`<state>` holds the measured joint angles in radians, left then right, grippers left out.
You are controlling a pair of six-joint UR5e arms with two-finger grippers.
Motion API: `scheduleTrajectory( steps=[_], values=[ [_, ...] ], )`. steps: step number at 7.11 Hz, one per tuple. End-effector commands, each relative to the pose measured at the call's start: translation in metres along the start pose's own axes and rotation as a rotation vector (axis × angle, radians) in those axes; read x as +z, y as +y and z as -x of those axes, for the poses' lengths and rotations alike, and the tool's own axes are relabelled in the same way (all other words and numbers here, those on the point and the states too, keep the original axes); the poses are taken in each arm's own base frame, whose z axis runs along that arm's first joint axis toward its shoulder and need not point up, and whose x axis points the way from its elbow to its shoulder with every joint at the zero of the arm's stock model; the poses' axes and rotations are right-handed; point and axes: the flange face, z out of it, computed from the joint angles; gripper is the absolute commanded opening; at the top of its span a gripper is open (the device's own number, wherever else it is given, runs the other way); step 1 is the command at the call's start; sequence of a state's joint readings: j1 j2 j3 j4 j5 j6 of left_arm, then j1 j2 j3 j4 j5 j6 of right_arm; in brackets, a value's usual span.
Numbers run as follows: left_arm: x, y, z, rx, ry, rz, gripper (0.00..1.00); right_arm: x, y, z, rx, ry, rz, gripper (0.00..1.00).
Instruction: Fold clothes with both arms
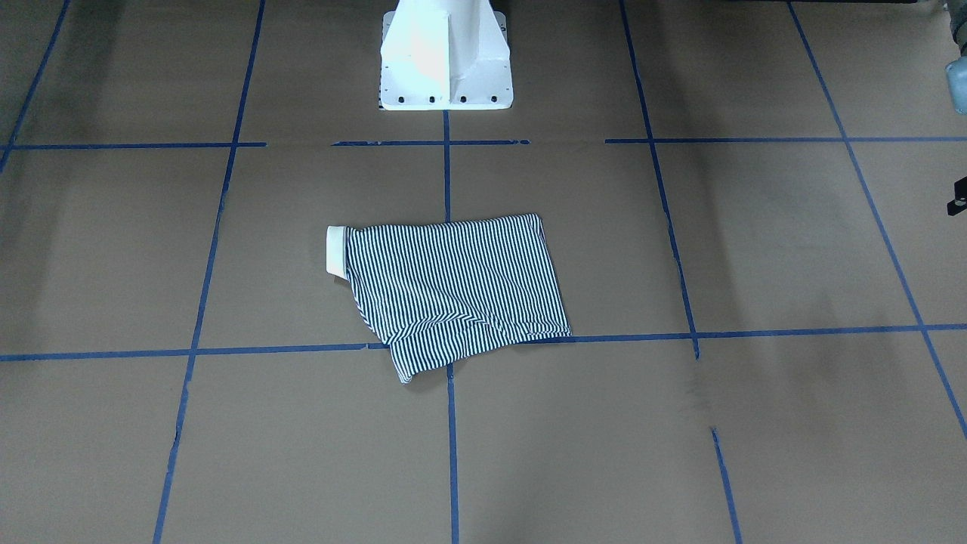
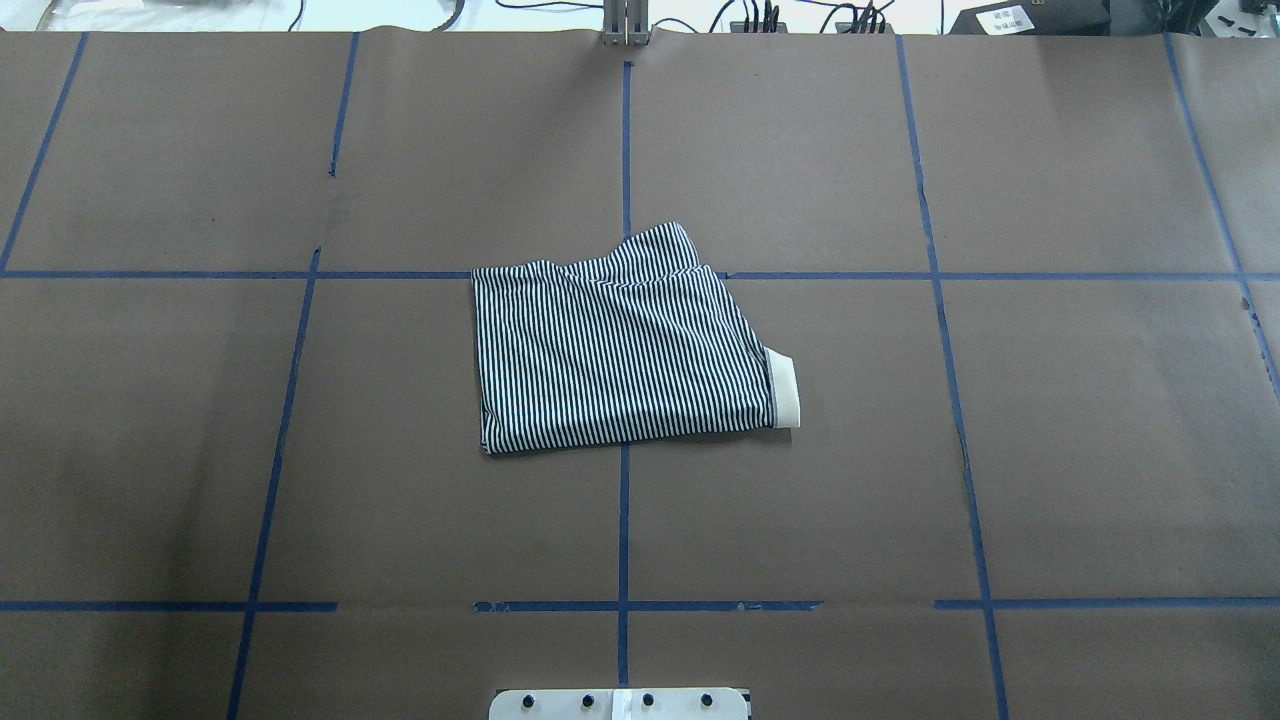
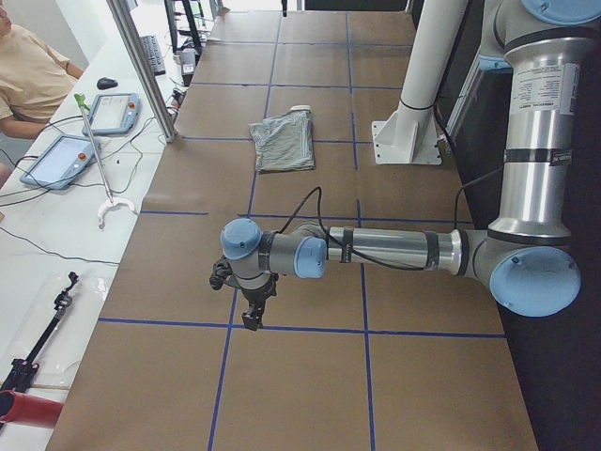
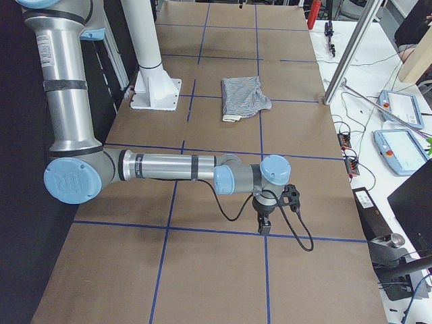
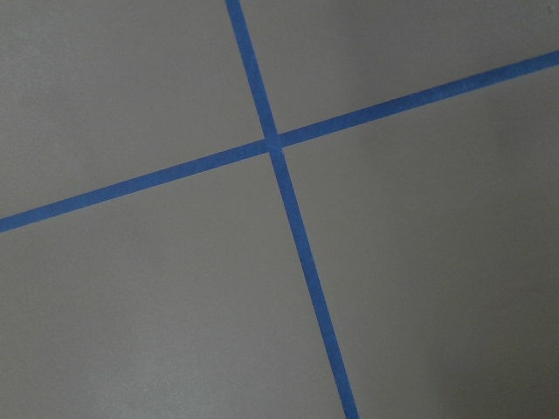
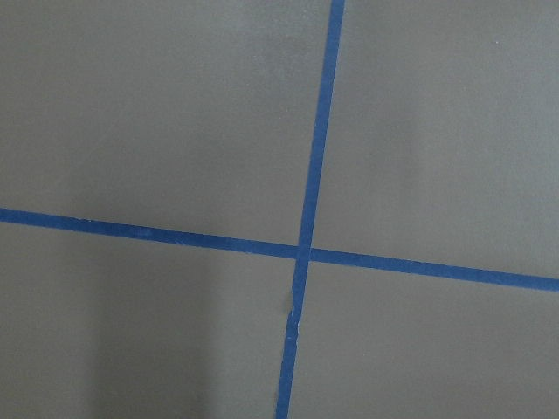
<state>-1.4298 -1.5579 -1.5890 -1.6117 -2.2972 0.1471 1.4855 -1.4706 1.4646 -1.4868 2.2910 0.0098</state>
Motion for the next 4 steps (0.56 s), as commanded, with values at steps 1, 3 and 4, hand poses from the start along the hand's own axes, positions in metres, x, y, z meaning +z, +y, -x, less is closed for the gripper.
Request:
scheduleTrajectory(
  steps=[1,3,4],
  values=[
    [-0.002,0.012,0.004,-0.065,0.011,0.057,1.00,0.008,0.003,-0.007,0.017,0.001,0.016,1.00],
    [-0.038,0.021,0.041,-0.144,0.013,0.033,1.00,0.015,0.006,-0.013,0.030,0.000,0.030,1.00],
    [-0.055,0.025,0.055,-0.169,0.007,-0.007,1.00,0.019,0.008,-0.017,0.036,0.000,0.039,1.00]
  ],
)
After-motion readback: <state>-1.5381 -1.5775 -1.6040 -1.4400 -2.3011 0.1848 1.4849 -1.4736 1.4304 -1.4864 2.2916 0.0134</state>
